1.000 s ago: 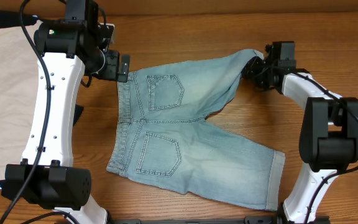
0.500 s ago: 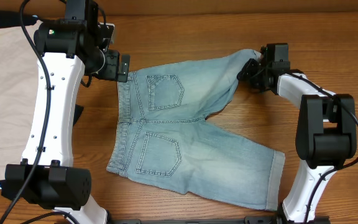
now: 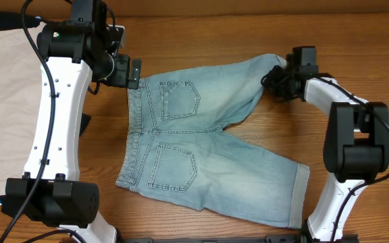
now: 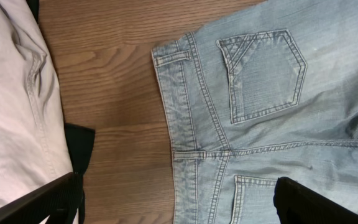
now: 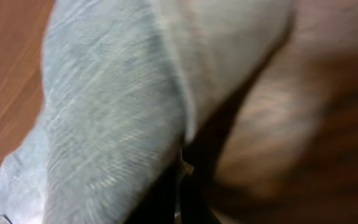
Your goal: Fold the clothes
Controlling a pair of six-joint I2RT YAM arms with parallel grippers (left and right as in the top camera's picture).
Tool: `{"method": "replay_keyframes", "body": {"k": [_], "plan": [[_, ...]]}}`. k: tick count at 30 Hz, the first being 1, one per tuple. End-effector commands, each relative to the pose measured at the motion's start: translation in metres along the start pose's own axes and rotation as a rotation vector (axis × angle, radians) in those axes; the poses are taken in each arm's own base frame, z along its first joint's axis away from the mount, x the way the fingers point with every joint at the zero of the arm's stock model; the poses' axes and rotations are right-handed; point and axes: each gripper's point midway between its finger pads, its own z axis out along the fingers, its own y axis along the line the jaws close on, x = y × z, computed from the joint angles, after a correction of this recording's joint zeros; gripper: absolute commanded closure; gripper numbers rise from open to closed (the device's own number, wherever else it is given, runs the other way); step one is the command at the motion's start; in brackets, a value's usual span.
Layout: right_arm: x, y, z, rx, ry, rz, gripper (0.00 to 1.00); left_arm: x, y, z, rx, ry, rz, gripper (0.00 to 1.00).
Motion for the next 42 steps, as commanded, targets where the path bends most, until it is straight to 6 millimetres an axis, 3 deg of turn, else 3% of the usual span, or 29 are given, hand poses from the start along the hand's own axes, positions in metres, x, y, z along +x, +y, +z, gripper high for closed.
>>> {"method": "replay_keyframes", "body": {"k": [1, 4, 7, 11, 12, 15, 17, 20, 23, 28, 32, 36, 39, 42], "plan": [[-0.029, -0.02, -0.037, 0.043, -0.058, 0.001, 0.96, -0.001, 0.004, 0.006, -0.009, 0.008, 0.015, 0.0], [-0.042, -0.029, -0.082, 0.071, -0.072, -0.042, 0.96, -0.003, 0.004, 0.006, -0.009, 0.0, 0.015, 0.0], [-0.044, -0.039, -0.113, 0.111, -0.067, -0.059, 0.96, -0.005, 0.004, 0.006, -0.009, -0.009, 0.015, 0.0], [-0.031, -0.061, -0.13, 0.211, -0.017, -0.026, 0.96, -0.005, 0.004, 0.006, -0.009, -0.012, 0.015, 0.0], [-0.024, -0.068, -0.131, 0.245, 0.006, -0.012, 0.92, -0.005, 0.004, 0.006, -0.009, -0.012, 0.014, 0.0], [-0.009, -0.078, -0.135, 0.297, 0.063, 0.014, 0.6, -0.005, 0.004, 0.006, -0.009, -0.012, 0.015, 0.0], [-0.003, -0.079, -0.138, 0.304, 0.085, 0.022, 0.5, -0.005, 0.004, 0.007, -0.008, -0.01, 0.015, 0.0], [0.002, -0.075, -0.15, 0.305, 0.088, 0.023, 0.46, -0.006, 0.004, 0.006, -0.008, -0.011, -0.013, 0.0], [0.005, -0.061, -0.178, 0.296, 0.073, 0.016, 0.44, -0.004, 0.003, -0.002, -0.008, -0.015, -0.053, 0.0], [0.026, -0.026, -0.259, 0.254, -0.013, -0.024, 0.32, 0.019, 0.001, -0.031, -0.002, 0.02, -0.112, 0.0], [0.053, -0.005, -0.31, 0.193, -0.084, -0.055, 0.21, 0.04, -0.002, -0.037, -0.002, 0.088, -0.143, 0.0], [0.094, 0.004, -0.348, 0.146, -0.097, -0.063, 0.21, 0.055, -0.022, -0.017, 0.011, 0.163, -0.087, 0.0], [0.118, 0.004, -0.352, 0.134, -0.05, -0.064, 0.2, 0.064, -0.045, 0.007, 0.027, 0.201, -0.03, 0.0], [0.137, 0.001, -0.344, 0.146, 0.01, -0.057, 0.2, 0.077, -0.067, 0.034, 0.058, 0.233, 0.02, 0.0]]}}
